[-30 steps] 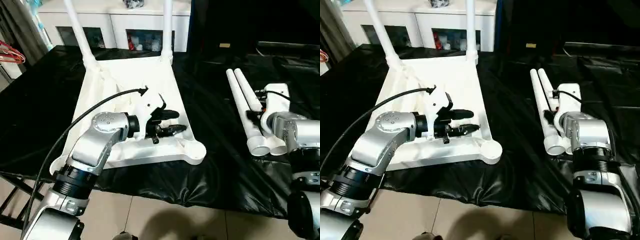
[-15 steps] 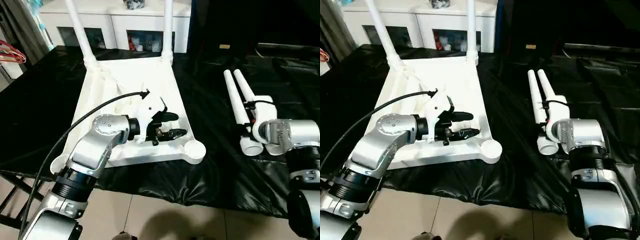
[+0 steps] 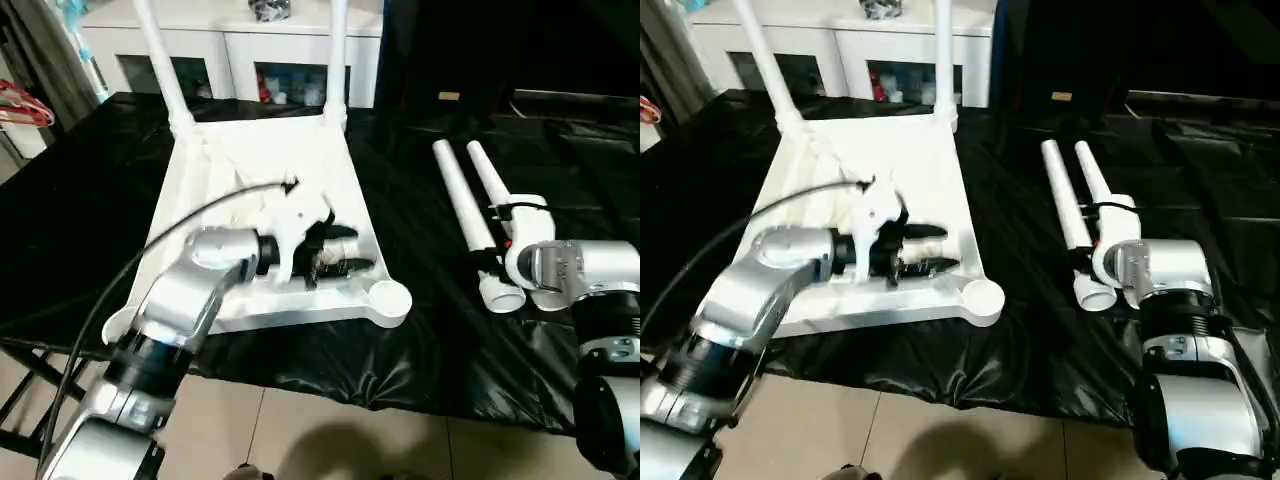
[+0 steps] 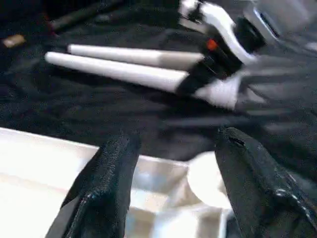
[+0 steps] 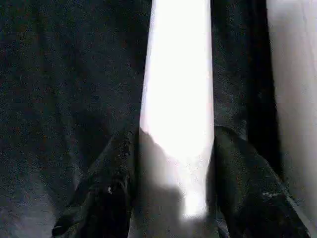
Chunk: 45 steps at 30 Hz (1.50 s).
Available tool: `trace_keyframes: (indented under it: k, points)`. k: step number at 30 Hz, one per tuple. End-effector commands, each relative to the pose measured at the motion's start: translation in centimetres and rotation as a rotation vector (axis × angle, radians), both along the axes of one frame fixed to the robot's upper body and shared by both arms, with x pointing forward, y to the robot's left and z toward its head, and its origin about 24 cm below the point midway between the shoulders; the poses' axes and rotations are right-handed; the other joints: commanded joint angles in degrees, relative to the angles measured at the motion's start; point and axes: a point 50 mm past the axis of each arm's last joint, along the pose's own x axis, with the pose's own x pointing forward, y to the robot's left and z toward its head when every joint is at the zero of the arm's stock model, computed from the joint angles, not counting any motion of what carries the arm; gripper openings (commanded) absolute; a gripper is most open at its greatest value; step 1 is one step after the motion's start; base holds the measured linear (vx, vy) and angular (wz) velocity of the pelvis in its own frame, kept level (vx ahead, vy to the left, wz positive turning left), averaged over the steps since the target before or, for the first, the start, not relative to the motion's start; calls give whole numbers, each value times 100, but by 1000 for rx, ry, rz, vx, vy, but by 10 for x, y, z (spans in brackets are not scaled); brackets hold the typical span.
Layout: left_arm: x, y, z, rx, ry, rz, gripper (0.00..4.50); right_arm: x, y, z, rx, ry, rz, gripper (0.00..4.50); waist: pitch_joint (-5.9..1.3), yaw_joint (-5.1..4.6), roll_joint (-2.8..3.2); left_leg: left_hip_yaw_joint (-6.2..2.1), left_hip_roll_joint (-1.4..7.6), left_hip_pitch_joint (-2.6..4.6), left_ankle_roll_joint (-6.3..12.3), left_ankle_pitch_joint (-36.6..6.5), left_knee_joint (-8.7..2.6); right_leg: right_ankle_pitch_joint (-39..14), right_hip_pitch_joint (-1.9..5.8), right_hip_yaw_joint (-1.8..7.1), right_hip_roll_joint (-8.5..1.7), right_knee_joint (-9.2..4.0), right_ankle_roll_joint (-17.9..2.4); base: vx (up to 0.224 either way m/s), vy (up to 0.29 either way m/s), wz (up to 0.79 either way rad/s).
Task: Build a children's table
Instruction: Pick table leg
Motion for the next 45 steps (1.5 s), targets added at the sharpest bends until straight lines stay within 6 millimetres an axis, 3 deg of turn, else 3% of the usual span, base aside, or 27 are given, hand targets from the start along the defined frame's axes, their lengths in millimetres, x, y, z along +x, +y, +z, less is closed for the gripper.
trace_keyframes:
  k: [1,3,4,6,11,13,15,16,17,22,31,39,45]
  points:
    - [8,1,7,-34,-15,52,285,2,3,2,54,-36,-1,191,-444,10,-74,42,-31,84,-54,-1199,-345,-1458,309,89,-111,-427,-1109,0,0,0]
    - [13,-1,8,-49,-13,86,285,3,3,4,81,-61,2,189,-461,18,-83,31,-30,73,-35,-1141,-341,-1273,335,83,-120,-401,-1167,0,0,0]
    - [16,-3,9,-59,-14,107,285,3,4,5,106,-77,3,189,-464,21,-121,46,-34,69,15,-1085,-335,-1169,335,85,-111,-406,-1201,0,0,0]
    - [19,-7,11,-77,-18,120,285,3,8,8,172,-121,24,188,-475,46,-114,38,-29,61,82,-962,-329,-1024,355,83,-127,-378,-1269,0,0,0]
    - [32,-19,27,-251,20,213,285,2,23,26,378,-377,140,188,-492,88,-147,45,-17,38,357,-786,-306,-633,382,84,-142,-349,-1405,0,0,0]
    - [42,-25,34,-391,103,285,285,-7,38,36,528,-538,275,188,-475,131,-151,63,-17,56,471,-897,-293,-736,370,86,-140,-376,-1436,0,0,0]
    - [45,-28,36,-439,136,304,285,-13,44,39,584,-586,329,188,-474,154,-182,39,-10,44,509,-861,-314,-860,377,69,-149,-376,-1395,0,0,0]
    - [48,-31,38,-494,176,310,285,-20,50,41,647,-624,394,188,-469,191,-202,48,3,79,519,-900,-311,-1006,353,74,-155,-404,-1362,0,0,0]
    - [49,-32,40,-524,199,307,285,-25,53,42,677,-632,430,188,-463,209,-193,58,-13,65,529,-891,-306,-1040,361,78,-155,-405,-1338,0,0,0]
    - [45,-46,47,-638,316,216,285,-46,71,49,828,-670,604,188,-445,260,-170,26,16,67,423,-1017,-346,-1441,331,67,-168,-438,-1237,0,0,0]
    - [34,-61,55,-699,367,102,285,-58,80,50,853,-667,696,188,-428,306,-202,13,6,35,297,-1015,-365,-1769,319,70,-185,-489,-957,0,0,0]
    - [33,-56,59,-750,386,87,214,-60,76,51,867,-666,685,188,-424,308,-209,11,5,32,278,-994,-369,-1758,313,71,-183,-489,-944,0,0,0]
    - [31,-52,60,-778,394,67,199,-61,76,51,873,-663,690,187,-429,309,-209,12,10,26,301,-888,-368,-1548,322,77,-184,-463,-986,0,0,0]
